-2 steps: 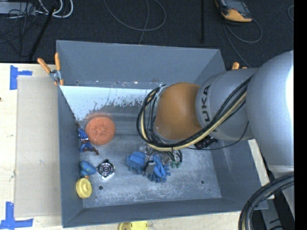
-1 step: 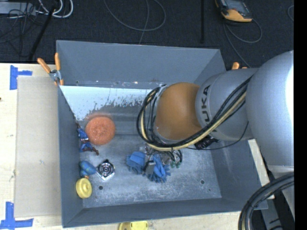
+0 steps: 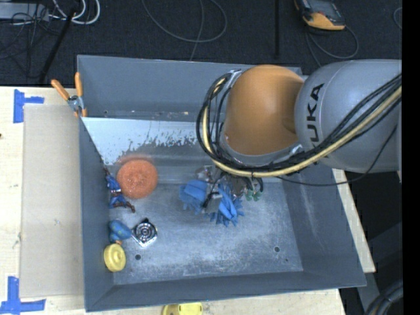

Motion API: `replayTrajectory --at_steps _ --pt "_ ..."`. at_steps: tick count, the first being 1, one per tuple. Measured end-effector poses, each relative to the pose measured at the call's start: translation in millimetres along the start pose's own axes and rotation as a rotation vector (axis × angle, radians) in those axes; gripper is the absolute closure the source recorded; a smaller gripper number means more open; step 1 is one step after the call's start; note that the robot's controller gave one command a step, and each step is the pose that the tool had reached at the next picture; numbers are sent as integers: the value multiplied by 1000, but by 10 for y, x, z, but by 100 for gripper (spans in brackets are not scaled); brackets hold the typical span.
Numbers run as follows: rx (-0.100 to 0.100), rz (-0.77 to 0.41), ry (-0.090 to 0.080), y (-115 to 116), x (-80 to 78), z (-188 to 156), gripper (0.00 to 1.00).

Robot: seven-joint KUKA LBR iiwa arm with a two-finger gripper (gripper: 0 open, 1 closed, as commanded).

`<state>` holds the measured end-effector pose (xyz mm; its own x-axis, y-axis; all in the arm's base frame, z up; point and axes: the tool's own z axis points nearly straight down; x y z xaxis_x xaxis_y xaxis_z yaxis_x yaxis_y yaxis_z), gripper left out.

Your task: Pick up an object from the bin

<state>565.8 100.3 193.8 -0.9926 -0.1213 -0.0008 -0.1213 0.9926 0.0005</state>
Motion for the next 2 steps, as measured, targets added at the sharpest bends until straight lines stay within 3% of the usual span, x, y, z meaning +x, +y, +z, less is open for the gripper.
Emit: replayTrajectory --at_steps 1,2 --pt "0 2 0 0 1 1 100" --pt "1 0 5 1 -13 -534 100"
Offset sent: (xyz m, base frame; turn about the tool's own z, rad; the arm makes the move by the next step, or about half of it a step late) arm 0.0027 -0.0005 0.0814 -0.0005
